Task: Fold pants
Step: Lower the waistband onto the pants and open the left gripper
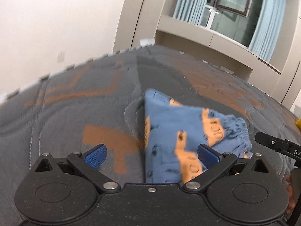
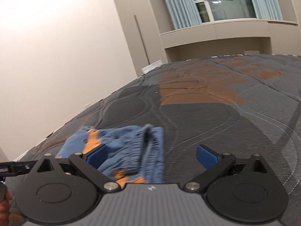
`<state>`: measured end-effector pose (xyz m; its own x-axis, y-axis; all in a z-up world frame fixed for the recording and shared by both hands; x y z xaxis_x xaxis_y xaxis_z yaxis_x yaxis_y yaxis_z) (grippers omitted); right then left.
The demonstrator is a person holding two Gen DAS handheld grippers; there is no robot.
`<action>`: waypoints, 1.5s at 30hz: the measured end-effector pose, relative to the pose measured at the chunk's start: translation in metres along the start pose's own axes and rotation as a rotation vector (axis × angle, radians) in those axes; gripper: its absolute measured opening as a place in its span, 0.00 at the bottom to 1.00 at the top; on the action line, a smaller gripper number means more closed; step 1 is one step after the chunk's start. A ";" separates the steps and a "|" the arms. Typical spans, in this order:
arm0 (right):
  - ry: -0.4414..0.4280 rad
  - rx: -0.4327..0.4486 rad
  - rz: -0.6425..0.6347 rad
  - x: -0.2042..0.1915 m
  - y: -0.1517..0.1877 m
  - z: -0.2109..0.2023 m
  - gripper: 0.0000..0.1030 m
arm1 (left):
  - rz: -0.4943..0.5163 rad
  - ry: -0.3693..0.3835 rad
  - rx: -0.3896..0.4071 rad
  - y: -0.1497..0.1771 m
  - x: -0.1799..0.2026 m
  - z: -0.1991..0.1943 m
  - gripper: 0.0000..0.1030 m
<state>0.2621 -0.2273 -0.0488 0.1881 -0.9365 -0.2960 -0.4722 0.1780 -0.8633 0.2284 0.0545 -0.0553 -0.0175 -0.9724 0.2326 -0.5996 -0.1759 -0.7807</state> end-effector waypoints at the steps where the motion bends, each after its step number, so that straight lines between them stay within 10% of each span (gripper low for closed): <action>1: -0.007 -0.008 -0.007 -0.007 0.002 0.000 0.85 | -0.013 0.016 -0.018 0.003 -0.002 0.002 0.99; 10: 0.001 -0.089 -0.010 -0.028 0.013 0.019 0.24 | -0.065 0.094 -0.036 0.011 -0.005 0.008 0.99; 17: 0.044 -0.105 -0.051 -0.030 0.017 -0.001 0.22 | -0.043 0.096 -0.036 0.016 -0.003 0.005 0.99; 23: 0.067 -0.129 -0.073 -0.026 0.029 0.002 0.39 | -0.026 0.091 -0.037 0.014 -0.008 0.001 0.99; 28: 0.072 -0.050 -0.089 -0.026 0.017 -0.011 0.90 | 0.045 0.024 0.007 -0.013 -0.017 -0.005 0.99; 34: 0.124 0.006 -0.113 -0.016 -0.012 0.009 0.96 | 0.180 -0.055 0.072 -0.064 -0.006 0.023 0.99; 45: 0.181 -0.121 -0.116 0.019 -0.019 0.070 0.96 | 0.224 -0.147 -0.042 -0.081 -0.002 0.123 1.00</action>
<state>0.3348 -0.2274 -0.0664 0.0953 -0.9893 -0.1105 -0.5585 0.0387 -0.8286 0.3757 0.0519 -0.0639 -0.0384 -0.9987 -0.0323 -0.6269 0.0492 -0.7775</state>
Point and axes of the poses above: each gripper's, at about its wrist camera, not at the fingertips, and z roughly the way its jaws point, x to its right, y to its underside, the point moved 6 cm from there along z, roughly the way its jaws point, and after that the axes turned 3 degrees about -y, right-handed, at the moved point
